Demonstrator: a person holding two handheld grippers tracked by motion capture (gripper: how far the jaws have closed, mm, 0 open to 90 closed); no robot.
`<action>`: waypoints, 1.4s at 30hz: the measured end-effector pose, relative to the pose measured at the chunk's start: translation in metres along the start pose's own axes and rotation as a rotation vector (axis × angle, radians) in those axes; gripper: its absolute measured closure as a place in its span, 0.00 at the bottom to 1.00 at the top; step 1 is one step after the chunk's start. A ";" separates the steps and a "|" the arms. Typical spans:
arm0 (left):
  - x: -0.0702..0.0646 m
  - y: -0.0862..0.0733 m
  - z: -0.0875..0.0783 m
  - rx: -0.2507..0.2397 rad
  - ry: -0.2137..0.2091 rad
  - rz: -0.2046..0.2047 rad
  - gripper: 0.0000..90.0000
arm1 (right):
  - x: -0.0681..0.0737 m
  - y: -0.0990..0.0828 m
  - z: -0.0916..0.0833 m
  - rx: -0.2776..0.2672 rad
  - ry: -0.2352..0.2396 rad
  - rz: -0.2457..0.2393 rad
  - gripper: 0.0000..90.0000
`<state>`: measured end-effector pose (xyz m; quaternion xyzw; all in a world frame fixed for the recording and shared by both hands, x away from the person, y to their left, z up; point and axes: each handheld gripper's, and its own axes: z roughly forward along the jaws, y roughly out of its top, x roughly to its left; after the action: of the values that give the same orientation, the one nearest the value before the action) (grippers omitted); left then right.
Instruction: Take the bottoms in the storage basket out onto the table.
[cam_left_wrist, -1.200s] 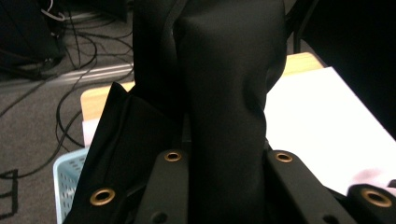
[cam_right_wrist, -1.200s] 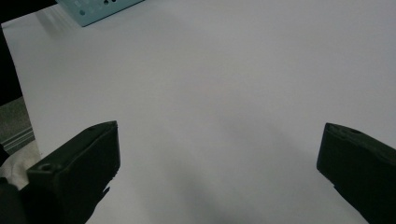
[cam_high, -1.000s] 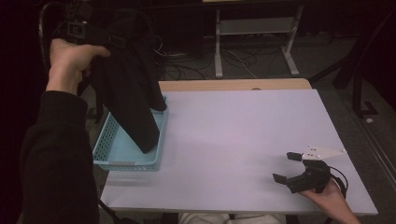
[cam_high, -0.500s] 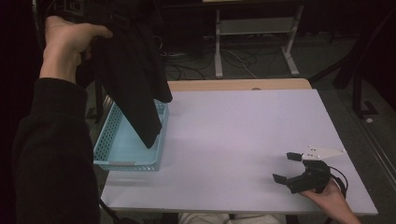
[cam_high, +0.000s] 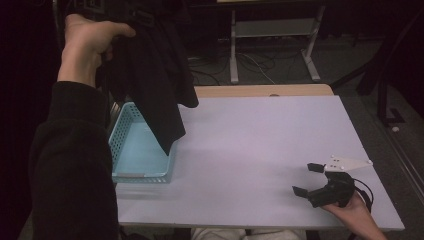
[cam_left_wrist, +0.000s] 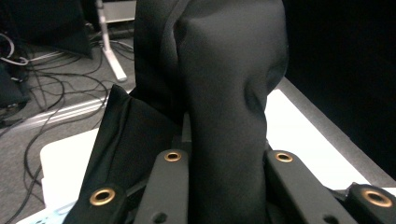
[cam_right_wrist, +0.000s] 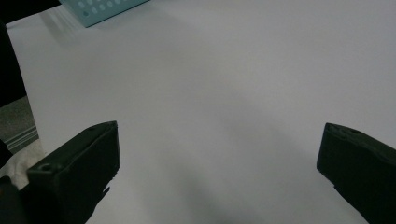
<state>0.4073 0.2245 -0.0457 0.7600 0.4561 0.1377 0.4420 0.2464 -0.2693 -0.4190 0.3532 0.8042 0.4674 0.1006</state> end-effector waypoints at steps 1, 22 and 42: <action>-0.001 0.000 0.001 -0.001 -0.005 0.004 0.86 | 0.000 0.000 0.000 -0.001 0.000 0.000 0.00; -0.055 0.023 0.034 -0.006 -0.111 0.098 0.86 | 0.000 0.000 -0.003 -0.014 -0.001 0.004 0.00; -0.094 0.022 0.092 0.023 -0.239 0.133 0.86 | 0.000 0.000 -0.005 -0.026 0.001 0.012 0.00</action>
<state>0.4248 0.0936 -0.0626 0.8047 0.3501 0.0699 0.4744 0.2436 -0.2732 -0.4164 0.3565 0.7960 0.4784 0.1019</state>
